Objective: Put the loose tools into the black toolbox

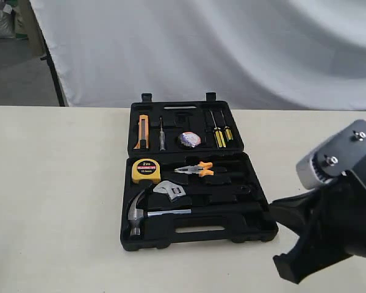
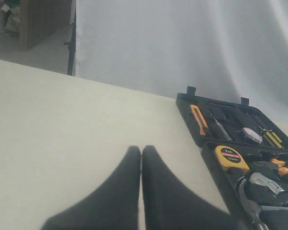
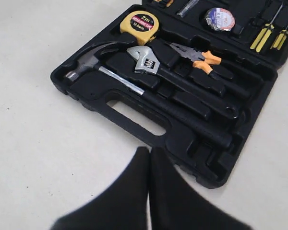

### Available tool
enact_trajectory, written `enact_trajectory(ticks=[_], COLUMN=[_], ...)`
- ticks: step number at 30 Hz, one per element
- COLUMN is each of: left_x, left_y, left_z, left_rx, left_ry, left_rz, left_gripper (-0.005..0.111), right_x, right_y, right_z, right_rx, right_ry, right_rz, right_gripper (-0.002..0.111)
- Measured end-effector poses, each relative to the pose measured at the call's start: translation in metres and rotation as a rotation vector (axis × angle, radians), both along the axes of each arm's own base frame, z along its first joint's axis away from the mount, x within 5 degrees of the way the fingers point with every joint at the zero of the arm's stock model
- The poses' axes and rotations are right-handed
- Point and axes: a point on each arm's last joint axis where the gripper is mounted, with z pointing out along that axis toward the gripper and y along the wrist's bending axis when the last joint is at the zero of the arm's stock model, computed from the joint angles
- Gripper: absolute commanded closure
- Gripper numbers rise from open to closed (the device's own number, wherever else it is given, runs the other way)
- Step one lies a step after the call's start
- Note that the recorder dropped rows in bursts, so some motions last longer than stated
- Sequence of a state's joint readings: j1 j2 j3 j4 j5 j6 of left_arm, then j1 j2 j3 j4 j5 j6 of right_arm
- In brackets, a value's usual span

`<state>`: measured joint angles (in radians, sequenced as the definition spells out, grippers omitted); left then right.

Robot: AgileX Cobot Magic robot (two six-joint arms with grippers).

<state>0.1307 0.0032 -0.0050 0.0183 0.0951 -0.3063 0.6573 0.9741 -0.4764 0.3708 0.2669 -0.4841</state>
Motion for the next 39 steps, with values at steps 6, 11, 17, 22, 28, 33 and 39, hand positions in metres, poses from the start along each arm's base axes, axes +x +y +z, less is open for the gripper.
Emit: enact_trajectory(ticks=[6,11,17,22,28,33,39], left_x=[0.0,0.0,0.0,0.0,0.0,0.0,0.0], left_y=[0.0,0.0,0.0,0.0,0.0,0.0,0.0], left_z=[0.0,0.0,0.0,0.0,0.0,0.0,0.0], left_rx=[0.0,0.0,0.0,0.0,0.0,0.0,0.0], left_ry=[0.0,0.0,0.0,0.0,0.0,0.0,0.0], left_rz=[0.0,0.0,0.0,0.0,0.0,0.0,0.0], left_gripper=[0.106,0.106,0.106,0.106,0.106,0.106,0.106], right_x=[-0.017,-0.031,-0.045,-0.057,-0.071,-0.075,-0.076], right_y=[-0.02,-0.037,-0.05,-0.06,-0.065,-0.069,-0.07], right_z=[-0.019,-0.038,-0.05,-0.059,-0.046,-0.049,-0.05], right_rx=[0.064,0.12,0.202,0.316,0.415,0.4,0.398], right_ry=[-0.088,-0.154,-0.143,-0.174,-0.269,-0.238,-0.238], right_rz=[-0.07,-0.137,-0.192,-0.235,-0.17,-0.185,-0.192], right_gripper=[0.109,0.109,0.109,0.109,0.109,0.109,0.109])
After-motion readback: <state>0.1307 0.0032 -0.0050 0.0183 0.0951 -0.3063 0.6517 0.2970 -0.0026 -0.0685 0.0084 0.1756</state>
